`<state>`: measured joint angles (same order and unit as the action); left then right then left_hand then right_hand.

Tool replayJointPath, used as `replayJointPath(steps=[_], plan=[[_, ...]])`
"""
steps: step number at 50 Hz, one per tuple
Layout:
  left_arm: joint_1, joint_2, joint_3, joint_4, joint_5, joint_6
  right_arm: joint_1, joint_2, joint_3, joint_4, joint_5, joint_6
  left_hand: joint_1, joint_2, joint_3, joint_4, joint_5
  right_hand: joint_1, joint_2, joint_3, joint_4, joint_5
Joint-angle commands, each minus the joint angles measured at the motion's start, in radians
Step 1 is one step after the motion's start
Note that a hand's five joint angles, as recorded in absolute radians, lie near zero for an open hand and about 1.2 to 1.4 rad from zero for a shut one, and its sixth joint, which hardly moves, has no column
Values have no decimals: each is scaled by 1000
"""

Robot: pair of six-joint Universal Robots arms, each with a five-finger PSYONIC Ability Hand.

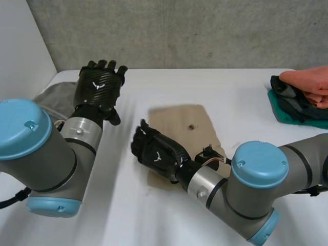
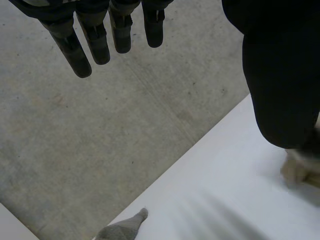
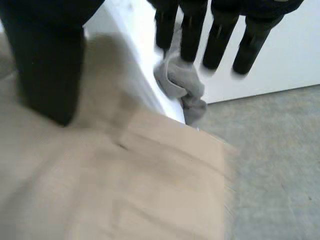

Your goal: Fold the laundry.

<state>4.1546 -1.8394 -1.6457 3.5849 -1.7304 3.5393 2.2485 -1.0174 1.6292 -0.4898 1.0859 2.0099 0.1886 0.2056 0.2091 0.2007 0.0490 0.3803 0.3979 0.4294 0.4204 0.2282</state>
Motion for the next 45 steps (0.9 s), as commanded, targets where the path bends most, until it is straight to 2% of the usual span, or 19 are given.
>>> replayJointPath(steps=[1, 2, 5, 6, 10, 12, 17, 24, 28, 33, 39, 45], plan=[[-5, -15, 53, 11, 3, -2, -39, -127, 11, 22, 120, 214, -14, -31, -35, -26, -49, -206, -223, -255, -246, -228], [-7, -18, 67, 11, 3, -3, -78, -186, 15, 33, 140, 346, -14, -31, -35, -26, -49, -206, -223, -255, -246, -228], [-17, -56, 138, 9, 2, -31, -141, -245, 14, 53, 143, 576, -14, -31, -35, -26, -49, -206, -223, -255, -246, -228], [-20, -70, 158, 5, 2, -43, -179, -253, 5, 69, 146, 719, -14, -31, -35, -26, -49, -206, -223, -255, -246, -228], [-98, -176, 291, -27, 23, -120, -251, -263, -43, 173, 143, 973, -10, -27, -31, -22, -45, -206, -223, -255, -246, -228], [-131, -222, 335, -64, 40, -137, -282, -257, -75, 238, 144, 1009, -10, -27, -31, -22, -45, -206, -223, -255, -246, -228], [-185, -333, 461, -202, 68, -171, -331, -147, -192, 448, 137, 995, -10, -27, -31, -22, -45, -206, -223, -255, -246, -228], [-218, -486, 581, -376, 57, -238, -336, 2, -304, 563, 134, 922, 4, -13, -16, -8, -31, -206, -223, -255, -246, -228], [-218, -563, 601, -460, 3, -232, -333, 94, -339, 593, 120, 885, 7, -10, -13, -5, -28, -206, -223, -255, -246, -228], [-221, -621, 615, -518, -70, -151, -333, 155, -362, 594, 141, 802, 4, -13, -16, -8, -31, -206, -223, -255, -246, -228], [-217, -601, 613, -526, -69, -115, -330, 183, -374, 617, 213, 688, 4, -13, -16, -8, -31, -206, -223, -255, -246, -228], [-221, -445, 609, -520, -64, -117, -333, 68, -339, 568, 325, 656, -7, -24, -28, -19, -42, -206, -223, -255, -246, -228]])
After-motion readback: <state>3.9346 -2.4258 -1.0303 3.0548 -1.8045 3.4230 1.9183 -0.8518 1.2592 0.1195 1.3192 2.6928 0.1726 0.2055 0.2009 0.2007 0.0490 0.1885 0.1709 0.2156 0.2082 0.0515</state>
